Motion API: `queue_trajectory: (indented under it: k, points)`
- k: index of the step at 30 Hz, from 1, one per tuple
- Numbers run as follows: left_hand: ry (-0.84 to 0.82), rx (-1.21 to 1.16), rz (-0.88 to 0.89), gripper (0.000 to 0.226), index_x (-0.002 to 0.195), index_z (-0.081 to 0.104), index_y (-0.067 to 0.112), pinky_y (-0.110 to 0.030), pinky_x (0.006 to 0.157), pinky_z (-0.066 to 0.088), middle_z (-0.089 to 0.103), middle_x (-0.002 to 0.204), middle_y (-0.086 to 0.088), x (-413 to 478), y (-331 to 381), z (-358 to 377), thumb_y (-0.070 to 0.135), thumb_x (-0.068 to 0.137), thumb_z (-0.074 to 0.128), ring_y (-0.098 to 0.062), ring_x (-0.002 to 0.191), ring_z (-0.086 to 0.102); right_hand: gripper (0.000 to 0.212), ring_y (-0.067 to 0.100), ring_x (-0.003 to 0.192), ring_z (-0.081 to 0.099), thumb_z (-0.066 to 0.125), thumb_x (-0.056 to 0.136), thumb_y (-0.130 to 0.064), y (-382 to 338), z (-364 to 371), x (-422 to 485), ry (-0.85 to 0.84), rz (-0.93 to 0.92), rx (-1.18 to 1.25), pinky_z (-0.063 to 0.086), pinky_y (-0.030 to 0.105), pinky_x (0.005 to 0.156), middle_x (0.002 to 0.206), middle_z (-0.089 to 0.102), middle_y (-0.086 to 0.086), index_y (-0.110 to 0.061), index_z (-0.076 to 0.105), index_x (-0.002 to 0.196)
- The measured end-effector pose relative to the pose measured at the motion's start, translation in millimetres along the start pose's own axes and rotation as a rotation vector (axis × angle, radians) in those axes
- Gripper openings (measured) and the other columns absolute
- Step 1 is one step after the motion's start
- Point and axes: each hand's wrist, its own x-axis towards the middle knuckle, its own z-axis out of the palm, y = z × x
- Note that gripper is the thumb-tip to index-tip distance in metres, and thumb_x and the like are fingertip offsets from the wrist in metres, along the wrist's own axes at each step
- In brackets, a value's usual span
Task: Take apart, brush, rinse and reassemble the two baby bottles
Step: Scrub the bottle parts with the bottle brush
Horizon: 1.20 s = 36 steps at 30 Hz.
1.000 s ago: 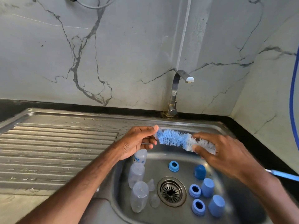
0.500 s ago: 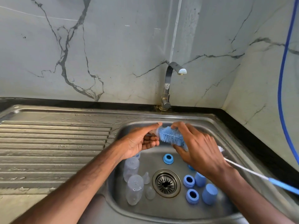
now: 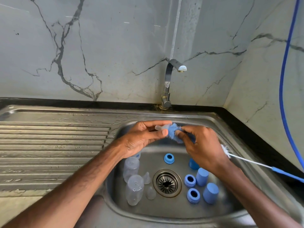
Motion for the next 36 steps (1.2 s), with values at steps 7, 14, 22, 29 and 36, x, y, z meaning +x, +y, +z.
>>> queue_trajectory:
  k: [7,14,22,29,36]
  points:
    - [-0.088,0.252,0.138,0.043,0.119,0.075,0.013,-0.026,0.095,0.056,0.073,0.125,-0.008,6,-7,1,-0.001,0.079,0.082,-0.022,0.12,0.068,0.038,0.015,0.058,0.06,0.054,0.108,-0.021,11,-33,5,-0.463,0.208,0.578,0.05,0.031,0.065,0.063,0.066,0.001,-0.012,0.067,0.073]
    - [0.077,0.307,0.046,0.029,0.101,0.079,0.004,-0.023,0.066,0.061,0.078,0.095,-0.019,5,-8,-1,0.028,0.086,0.079,-0.023,0.072,0.075,0.037,0.024,0.056,0.045,0.066,0.099,-0.037,9,-9,3,-0.16,-0.047,0.028,0.036,0.035,0.053,0.061,0.057,0.007,-0.01,0.069,0.073]
    - [0.145,0.334,-0.089,0.045,0.083,0.079,0.007,-0.016,0.048,0.046,0.07,0.068,-0.005,5,-11,5,0.049,0.091,0.065,-0.01,0.055,0.06,0.008,0.027,0.068,0.065,0.077,0.09,-0.01,-1,-10,2,-0.011,-0.304,-0.212,0.054,0.042,0.065,0.078,0.072,0.003,-0.013,0.081,0.096]
    - [0.004,0.379,0.13,0.037,0.123,0.071,0.001,-0.022,0.07,0.059,0.077,0.115,-0.008,3,-4,7,0.008,0.087,0.076,-0.021,0.098,0.074,0.034,0.017,0.052,0.05,0.067,0.098,-0.029,11,-13,5,-0.152,-0.014,0.05,0.041,0.037,0.052,0.058,0.061,0.001,-0.012,0.07,0.068]
    - [-0.083,0.414,0.205,0.04,0.124,0.07,-0.001,-0.03,0.072,0.063,0.075,0.12,-0.008,8,-3,10,-0.003,0.085,0.078,-0.023,0.108,0.073,0.04,0.018,0.057,0.05,0.057,0.105,-0.018,17,-34,7,-0.523,0.279,0.707,0.047,0.029,0.067,0.06,0.058,0.009,-0.011,0.077,0.071]
